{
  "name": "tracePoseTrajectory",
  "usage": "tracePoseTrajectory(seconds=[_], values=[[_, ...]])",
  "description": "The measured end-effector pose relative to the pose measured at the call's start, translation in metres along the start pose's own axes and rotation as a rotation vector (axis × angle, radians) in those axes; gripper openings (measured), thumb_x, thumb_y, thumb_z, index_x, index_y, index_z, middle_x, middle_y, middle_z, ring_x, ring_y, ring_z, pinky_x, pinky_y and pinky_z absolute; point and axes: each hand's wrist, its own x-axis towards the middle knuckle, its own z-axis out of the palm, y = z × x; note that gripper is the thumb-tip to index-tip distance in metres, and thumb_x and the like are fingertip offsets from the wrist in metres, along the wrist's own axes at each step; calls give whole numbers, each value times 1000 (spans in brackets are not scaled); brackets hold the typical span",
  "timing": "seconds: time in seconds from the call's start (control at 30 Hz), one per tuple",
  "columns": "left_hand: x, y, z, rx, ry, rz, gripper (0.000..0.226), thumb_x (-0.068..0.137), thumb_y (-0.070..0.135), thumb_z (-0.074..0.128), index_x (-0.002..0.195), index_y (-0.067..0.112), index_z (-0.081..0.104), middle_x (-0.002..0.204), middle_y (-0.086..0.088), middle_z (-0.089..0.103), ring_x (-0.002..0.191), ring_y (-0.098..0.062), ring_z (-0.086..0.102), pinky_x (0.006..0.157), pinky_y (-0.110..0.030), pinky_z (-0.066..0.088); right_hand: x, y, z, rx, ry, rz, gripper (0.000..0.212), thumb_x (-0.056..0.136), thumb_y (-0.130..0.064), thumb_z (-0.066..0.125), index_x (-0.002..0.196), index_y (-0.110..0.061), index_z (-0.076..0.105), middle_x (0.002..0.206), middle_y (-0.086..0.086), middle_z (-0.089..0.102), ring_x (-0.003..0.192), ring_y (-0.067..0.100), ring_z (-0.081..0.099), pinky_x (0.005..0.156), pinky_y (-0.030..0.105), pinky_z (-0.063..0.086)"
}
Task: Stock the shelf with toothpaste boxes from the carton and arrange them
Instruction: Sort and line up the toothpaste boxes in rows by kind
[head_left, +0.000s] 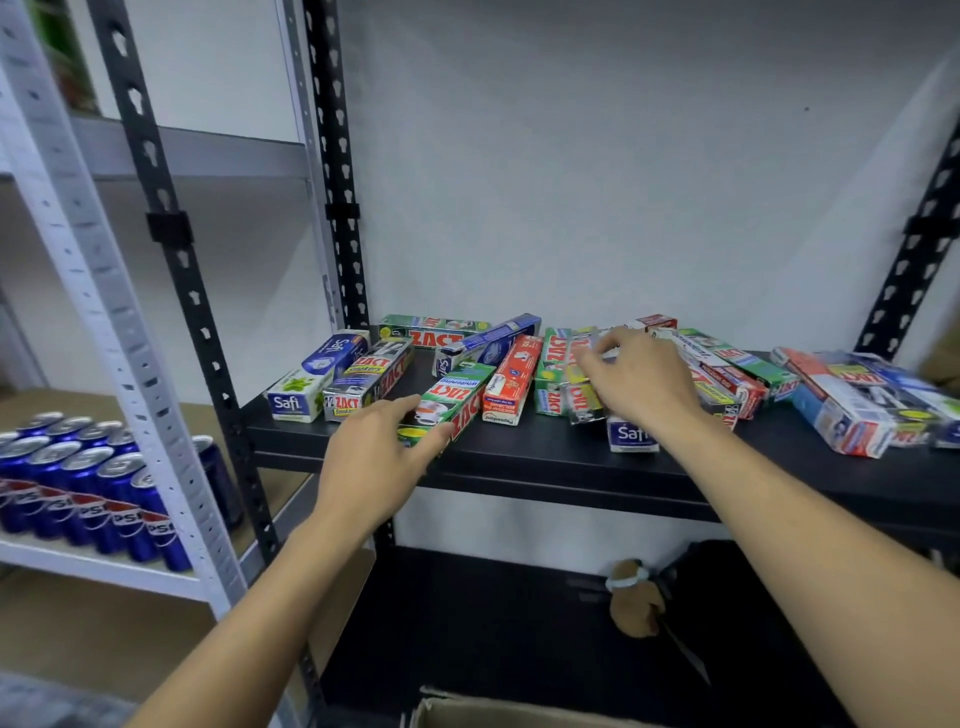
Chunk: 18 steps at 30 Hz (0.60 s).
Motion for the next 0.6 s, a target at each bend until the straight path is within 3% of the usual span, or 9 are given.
tracePoseTrajectory(seconds=[0.1,0.23,0.27,0.37,0.43,0.47,0.53,0.6], values=[[1,3,4,-10,11,1,60,89,57,61,136,20,60,128,-1,66,113,-17,59,81,-30,47,-8,8,9,-102,-76,-27,34,88,-62,46,78,-31,58,101,-1,69,122,32,52,97,49,42],[3,3,9,-45,26,-9,64,86,63,60,134,20,61,125,0,67,111,-16,60,84,-34,51,-17,25,15,-115,-83,-65,41,98,-50,38,125,-29,60,133,4,56,132,30,37,98,49,36],[3,2,10,-62,28,-10,66,85,64,60,134,20,61,125,0,67,111,-15,61,85,-34,52,-18,28,15,-95,-79,-75,41,100,-48,36,127,-29,60,134,4,54,130,30,38,97,48,37],[3,1,13,-110,0,4,71,83,67,62,136,20,59,127,1,65,112,-13,60,89,-35,53,-20,35,15,-70,-75,-97,40,102,-41,32,95,-26,69,115,4,62,118,32,45,91,48,44],[2,2,14,-129,-26,18,74,82,68,62,138,21,58,129,3,64,114,-13,59,91,-35,52,-22,37,13,-47,-61,-93,41,100,-42,31,74,-29,59,97,2,63,109,33,50,88,49,47],[2,2,15,-137,-32,22,74,81,68,63,139,21,57,129,3,64,113,-12,59,92,-35,52,-23,38,12,-47,-58,-95,42,99,-47,30,76,-30,61,96,1,64,109,33,51,89,50,47],[3,2,17,-151,-41,25,75,81,67,64,139,22,57,128,4,64,112,-11,59,92,-35,52,-27,39,11,-74,-71,-96,49,95,-60,30,107,-32,69,116,-1,66,119,31,47,96,49,45],[4,4,19,-160,-51,30,75,81,67,64,140,21,56,127,3,64,111,-11,59,92,-37,52,-29,40,10,-79,-79,-95,59,92,-67,33,127,-30,62,132,-4,60,128,27,41,100,48,41]])
